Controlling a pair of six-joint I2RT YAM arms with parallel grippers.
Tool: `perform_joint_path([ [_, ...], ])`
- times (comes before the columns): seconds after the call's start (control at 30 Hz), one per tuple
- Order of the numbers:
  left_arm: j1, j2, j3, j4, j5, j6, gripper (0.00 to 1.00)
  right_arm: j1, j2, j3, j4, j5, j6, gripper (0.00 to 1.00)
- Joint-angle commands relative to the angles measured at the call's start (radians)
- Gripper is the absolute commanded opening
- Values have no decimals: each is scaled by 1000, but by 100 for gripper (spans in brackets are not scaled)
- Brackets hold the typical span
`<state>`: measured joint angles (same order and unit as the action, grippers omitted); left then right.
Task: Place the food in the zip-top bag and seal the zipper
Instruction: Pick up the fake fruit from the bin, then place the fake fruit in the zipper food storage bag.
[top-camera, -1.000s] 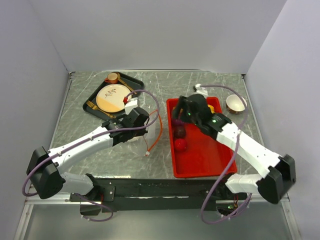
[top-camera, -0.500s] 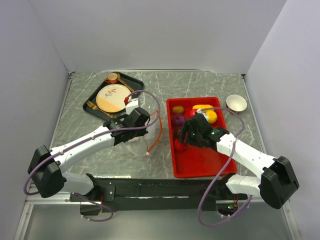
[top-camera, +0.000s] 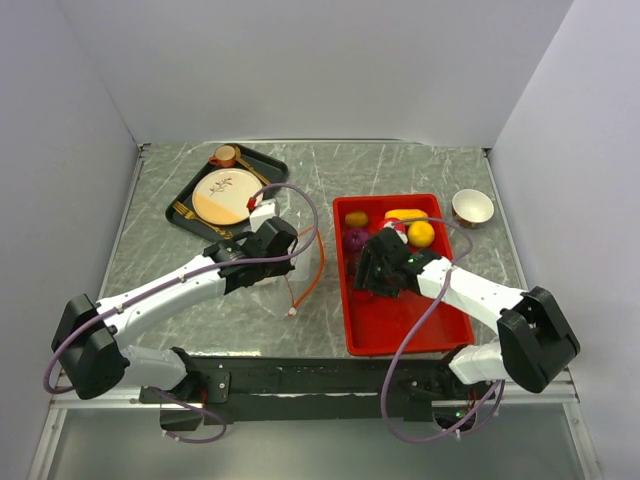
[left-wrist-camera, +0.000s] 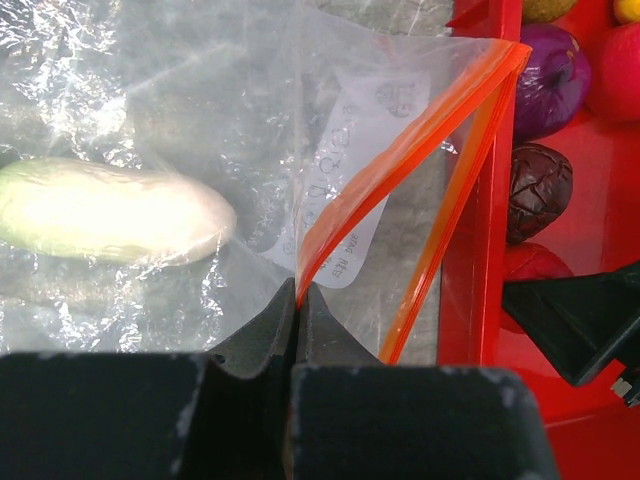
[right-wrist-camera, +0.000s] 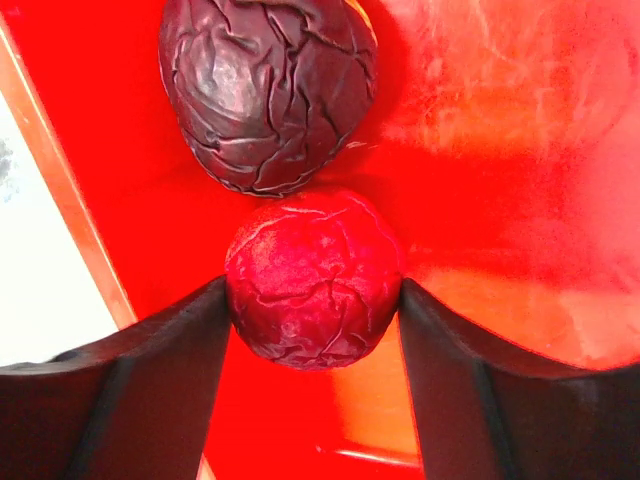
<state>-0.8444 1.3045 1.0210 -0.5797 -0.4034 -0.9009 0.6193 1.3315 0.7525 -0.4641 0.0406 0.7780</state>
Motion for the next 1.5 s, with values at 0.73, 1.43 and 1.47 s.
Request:
perform_joint_path([
  [0.73, 4, -2, 50, 38, 12, 2, 1, 82, -164, 188, 100, -76, 23, 35],
  [1.43, 4, -57, 45, 40, 3, 5, 1, 152, 192, 439, 177, -174, -23, 40],
  [1.47, 4, -60, 47, 40, 0, 5, 1, 154, 193, 444, 185, -173, -26, 43],
])
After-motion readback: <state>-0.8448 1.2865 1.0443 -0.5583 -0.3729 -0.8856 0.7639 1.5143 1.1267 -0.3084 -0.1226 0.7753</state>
